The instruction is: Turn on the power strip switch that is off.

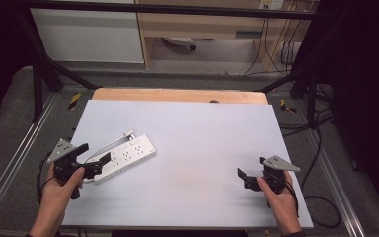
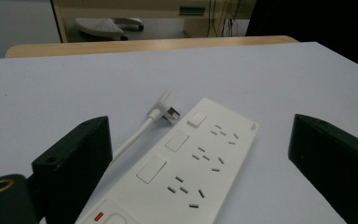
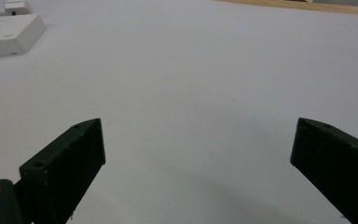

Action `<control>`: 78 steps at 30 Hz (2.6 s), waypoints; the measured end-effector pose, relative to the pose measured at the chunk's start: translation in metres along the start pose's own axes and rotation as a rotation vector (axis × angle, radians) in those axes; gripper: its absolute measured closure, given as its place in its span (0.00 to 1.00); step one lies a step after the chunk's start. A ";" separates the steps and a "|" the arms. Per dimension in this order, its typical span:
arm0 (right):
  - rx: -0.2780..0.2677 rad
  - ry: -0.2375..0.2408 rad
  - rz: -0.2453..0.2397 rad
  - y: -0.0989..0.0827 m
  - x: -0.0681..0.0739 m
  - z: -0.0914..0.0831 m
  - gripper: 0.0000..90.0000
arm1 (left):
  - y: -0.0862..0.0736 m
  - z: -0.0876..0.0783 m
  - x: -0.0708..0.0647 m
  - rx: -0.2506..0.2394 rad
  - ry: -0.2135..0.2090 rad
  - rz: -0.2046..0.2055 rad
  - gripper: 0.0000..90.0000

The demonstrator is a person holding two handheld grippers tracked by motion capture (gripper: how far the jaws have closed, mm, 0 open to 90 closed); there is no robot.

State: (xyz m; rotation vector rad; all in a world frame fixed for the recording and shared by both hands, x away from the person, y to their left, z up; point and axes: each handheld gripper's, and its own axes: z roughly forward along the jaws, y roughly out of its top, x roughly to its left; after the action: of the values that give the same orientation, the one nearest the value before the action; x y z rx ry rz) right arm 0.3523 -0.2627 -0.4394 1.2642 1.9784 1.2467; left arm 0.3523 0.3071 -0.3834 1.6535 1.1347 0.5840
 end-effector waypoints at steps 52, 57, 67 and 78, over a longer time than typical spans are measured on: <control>0.009 0.010 -0.024 0.002 0.001 0.002 0.03 | 0.043 0.037 -0.019 -0.037 -0.081 0.074 0.06; 0.012 0.010 -0.020 0.002 0.000 0.002 0.03 | 0.045 0.041 -0.018 -0.036 -0.075 0.074 0.06; 0.011 0.008 -0.021 0.002 0.000 0.002 0.03 | 0.050 0.045 -0.017 -0.041 -0.075 0.073 0.06; 0.010 0.006 -0.017 0.002 0.000 0.001 0.03 | 0.048 0.051 -0.013 -0.040 -0.057 0.065 0.07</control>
State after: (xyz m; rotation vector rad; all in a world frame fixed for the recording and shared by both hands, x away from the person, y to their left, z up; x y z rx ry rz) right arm 0.3542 -0.2616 -0.4380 1.2477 1.9978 1.2352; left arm 0.4072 0.2694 -0.3568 1.6672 1.0251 0.5936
